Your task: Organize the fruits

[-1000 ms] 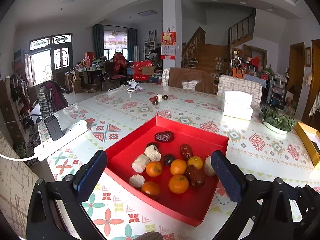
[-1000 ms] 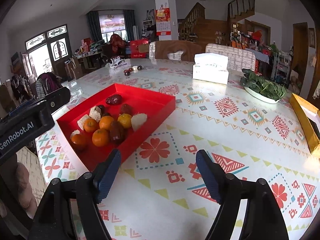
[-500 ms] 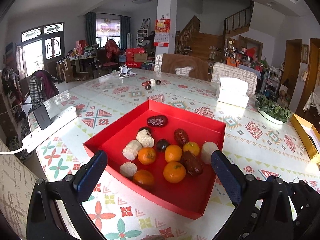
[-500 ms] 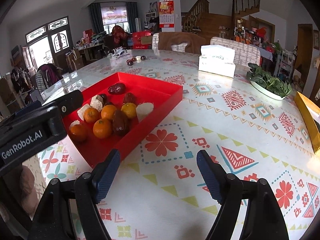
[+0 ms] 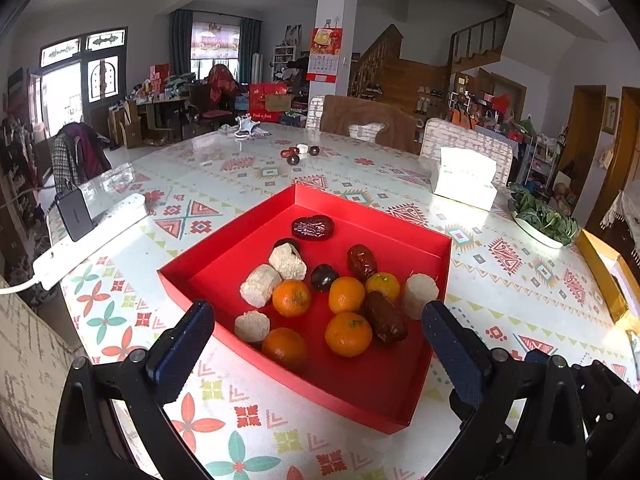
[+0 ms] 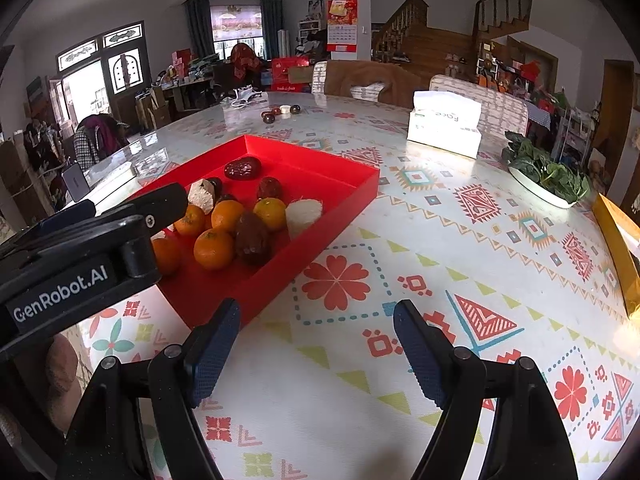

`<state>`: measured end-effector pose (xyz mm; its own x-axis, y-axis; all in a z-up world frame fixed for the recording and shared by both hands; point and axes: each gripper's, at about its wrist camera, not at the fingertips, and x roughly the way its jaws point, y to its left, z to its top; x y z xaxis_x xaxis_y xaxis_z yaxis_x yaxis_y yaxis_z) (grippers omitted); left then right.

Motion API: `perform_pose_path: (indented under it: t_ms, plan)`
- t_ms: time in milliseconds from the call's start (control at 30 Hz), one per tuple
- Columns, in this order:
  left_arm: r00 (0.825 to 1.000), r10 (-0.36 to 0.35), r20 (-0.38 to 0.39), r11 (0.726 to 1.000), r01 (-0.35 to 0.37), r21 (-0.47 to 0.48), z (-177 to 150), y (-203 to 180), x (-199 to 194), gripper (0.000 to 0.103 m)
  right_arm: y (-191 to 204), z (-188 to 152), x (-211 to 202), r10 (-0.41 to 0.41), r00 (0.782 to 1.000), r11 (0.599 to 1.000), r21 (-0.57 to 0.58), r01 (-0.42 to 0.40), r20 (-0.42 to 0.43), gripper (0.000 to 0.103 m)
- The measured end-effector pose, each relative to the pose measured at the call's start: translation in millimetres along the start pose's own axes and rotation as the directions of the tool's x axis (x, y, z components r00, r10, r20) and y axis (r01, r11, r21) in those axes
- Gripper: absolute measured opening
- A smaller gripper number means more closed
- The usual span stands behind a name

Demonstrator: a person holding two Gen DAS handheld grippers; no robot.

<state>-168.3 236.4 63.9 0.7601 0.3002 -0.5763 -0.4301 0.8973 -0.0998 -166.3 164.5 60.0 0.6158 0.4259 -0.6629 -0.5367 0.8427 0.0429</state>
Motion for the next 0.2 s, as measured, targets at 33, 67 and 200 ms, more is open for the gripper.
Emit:
perform_pose_path:
  t_ms: [33,67,200]
  plan:
    - [1.0,-0.003,-0.006,1.0,0.003,-0.007,0.0,1.3,0.5,0.103,1.0,0.1,-0.2,0.001,1.0,1.0,-0.002,-0.001,0.0,0.083]
    - [1.0,-0.005,-0.012,1.0,0.005,-0.012,0.1,2.4,0.9,0.103,1.8,0.5,0.0,0.002,1.0,1.0,-0.004,-0.002,-0.001,0.083]
    - [0.999,-0.019,-0.038,1.0,0.018,-0.024,3.1,3.7,-0.6,0.103,1.5,2.8,-2.1,0.001,1.0,1.0,-0.003,-0.001,0.004,0.083]
